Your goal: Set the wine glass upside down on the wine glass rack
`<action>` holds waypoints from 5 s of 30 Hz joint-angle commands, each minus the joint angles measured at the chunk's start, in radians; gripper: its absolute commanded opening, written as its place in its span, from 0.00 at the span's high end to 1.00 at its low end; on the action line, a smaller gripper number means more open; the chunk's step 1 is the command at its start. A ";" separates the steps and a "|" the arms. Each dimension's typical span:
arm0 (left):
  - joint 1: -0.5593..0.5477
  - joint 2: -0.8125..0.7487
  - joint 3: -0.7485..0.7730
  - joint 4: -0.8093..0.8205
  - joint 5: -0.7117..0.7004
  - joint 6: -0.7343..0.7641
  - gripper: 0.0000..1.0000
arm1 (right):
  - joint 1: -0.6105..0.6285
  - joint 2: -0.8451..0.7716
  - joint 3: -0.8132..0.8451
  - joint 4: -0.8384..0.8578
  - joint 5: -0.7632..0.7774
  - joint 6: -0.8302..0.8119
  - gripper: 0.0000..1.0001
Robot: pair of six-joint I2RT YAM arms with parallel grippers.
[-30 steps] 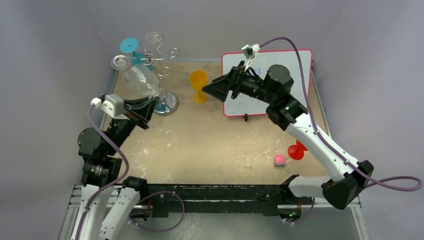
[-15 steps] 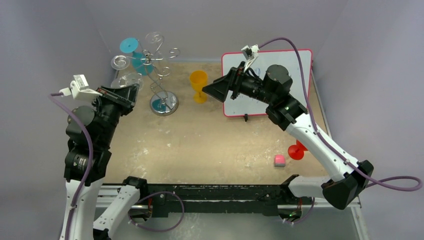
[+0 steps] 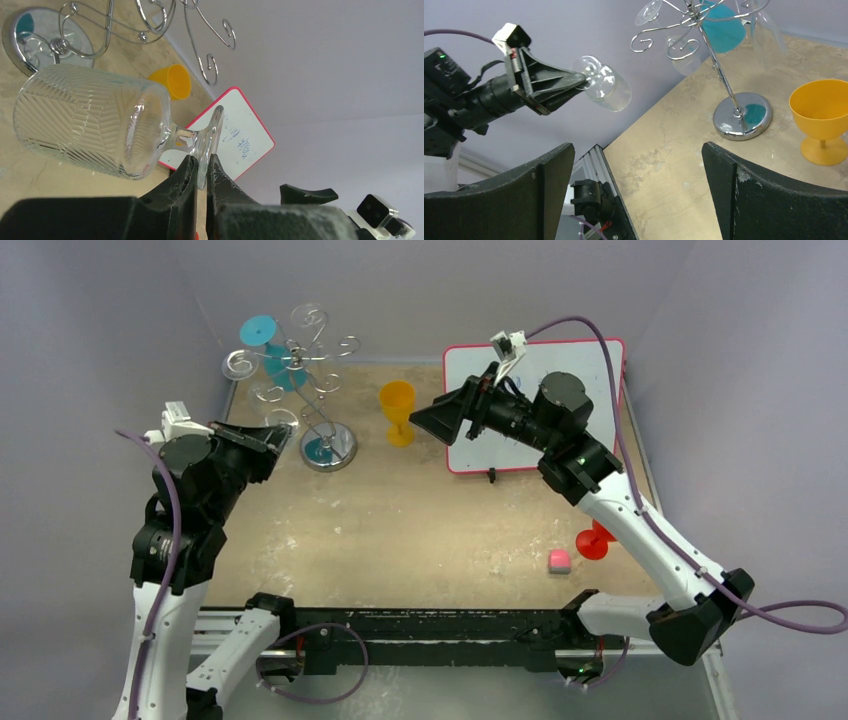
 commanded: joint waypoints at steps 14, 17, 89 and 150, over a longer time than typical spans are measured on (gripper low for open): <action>0.005 0.157 -0.015 0.245 0.063 -0.252 1.00 | -0.001 -0.071 -0.017 0.033 0.047 -0.024 0.00; 0.005 0.187 -0.004 0.275 0.061 -0.280 1.00 | -0.002 -0.078 -0.020 0.029 0.058 -0.028 0.00; 0.183 0.294 0.032 0.360 -0.146 -0.317 1.00 | -0.001 -0.138 -0.047 0.001 0.108 -0.109 0.00; 0.183 0.191 -0.007 0.249 -0.018 -0.048 0.56 | -0.002 -0.179 -0.091 -0.149 0.302 -0.097 0.00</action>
